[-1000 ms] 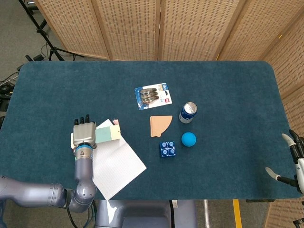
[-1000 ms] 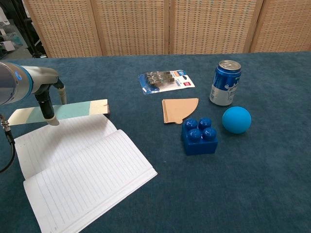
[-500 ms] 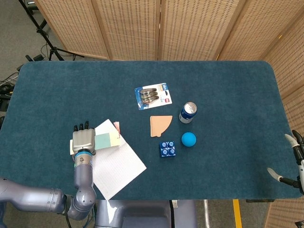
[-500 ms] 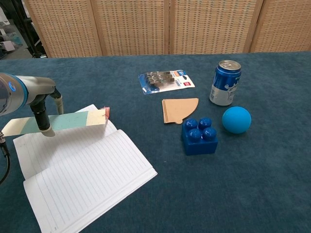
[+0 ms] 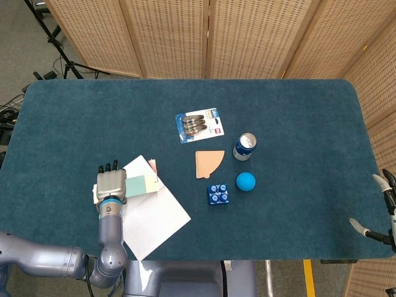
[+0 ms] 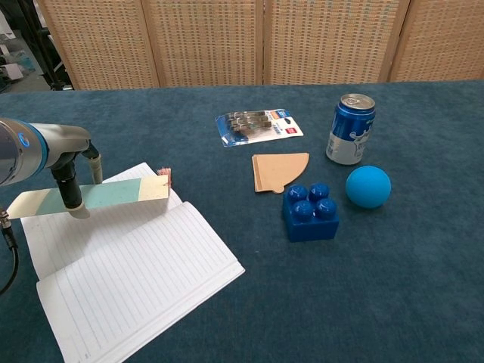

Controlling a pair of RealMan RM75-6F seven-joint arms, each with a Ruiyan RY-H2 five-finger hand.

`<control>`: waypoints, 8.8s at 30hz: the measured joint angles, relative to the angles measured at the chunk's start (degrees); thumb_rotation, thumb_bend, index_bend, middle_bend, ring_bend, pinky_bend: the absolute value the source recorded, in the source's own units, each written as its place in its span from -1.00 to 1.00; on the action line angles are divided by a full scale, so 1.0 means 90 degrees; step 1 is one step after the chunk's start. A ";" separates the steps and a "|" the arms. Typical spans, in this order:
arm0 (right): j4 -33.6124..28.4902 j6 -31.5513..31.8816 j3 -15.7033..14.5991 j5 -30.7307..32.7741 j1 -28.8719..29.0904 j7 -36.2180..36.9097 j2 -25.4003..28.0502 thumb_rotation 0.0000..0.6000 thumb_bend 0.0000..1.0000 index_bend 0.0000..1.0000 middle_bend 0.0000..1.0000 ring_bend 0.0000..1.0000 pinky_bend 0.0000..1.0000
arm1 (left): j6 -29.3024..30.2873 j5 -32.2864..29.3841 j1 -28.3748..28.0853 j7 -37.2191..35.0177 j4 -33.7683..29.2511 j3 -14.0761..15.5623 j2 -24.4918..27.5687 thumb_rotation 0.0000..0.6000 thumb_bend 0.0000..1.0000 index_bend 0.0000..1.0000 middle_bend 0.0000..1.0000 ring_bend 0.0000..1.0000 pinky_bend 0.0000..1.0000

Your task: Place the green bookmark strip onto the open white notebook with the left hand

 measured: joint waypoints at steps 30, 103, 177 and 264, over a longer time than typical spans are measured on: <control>0.0051 0.0044 0.0029 0.0025 -0.0029 0.0094 -0.0004 1.00 -0.63 -0.89 -1.00 -1.00 -1.00 | -0.0123 -0.0194 0.0086 0.0165 -0.0256 -0.0073 -0.0022 1.00 -0.80 -0.43 -1.00 -1.00 -1.00; 0.0027 -0.0014 0.0126 0.0200 -0.0059 0.0047 -0.0040 1.00 -0.63 -0.89 -1.00 -1.00 -1.00 | -0.6139 0.4837 0.0044 -0.3976 -0.0764 0.2947 0.3349 1.00 0.81 -0.83 -1.00 -1.00 -1.00; 0.0038 0.0077 0.0105 0.0106 -0.0101 0.0090 -0.0037 1.00 -0.63 -0.89 -1.00 -1.00 -1.00 | -0.5047 0.3576 -0.0704 -0.4112 -0.0602 0.3347 0.2712 1.00 0.78 -0.83 -1.00 -1.00 -1.00; 0.0068 0.0151 0.0102 0.0089 -0.0143 0.0103 -0.0059 1.00 -0.63 -0.89 -1.00 -1.00 -1.00 | -0.5531 0.3790 -0.0627 -0.3762 -0.1382 0.4474 0.3799 1.00 0.81 -0.83 -1.00 -1.00 -1.00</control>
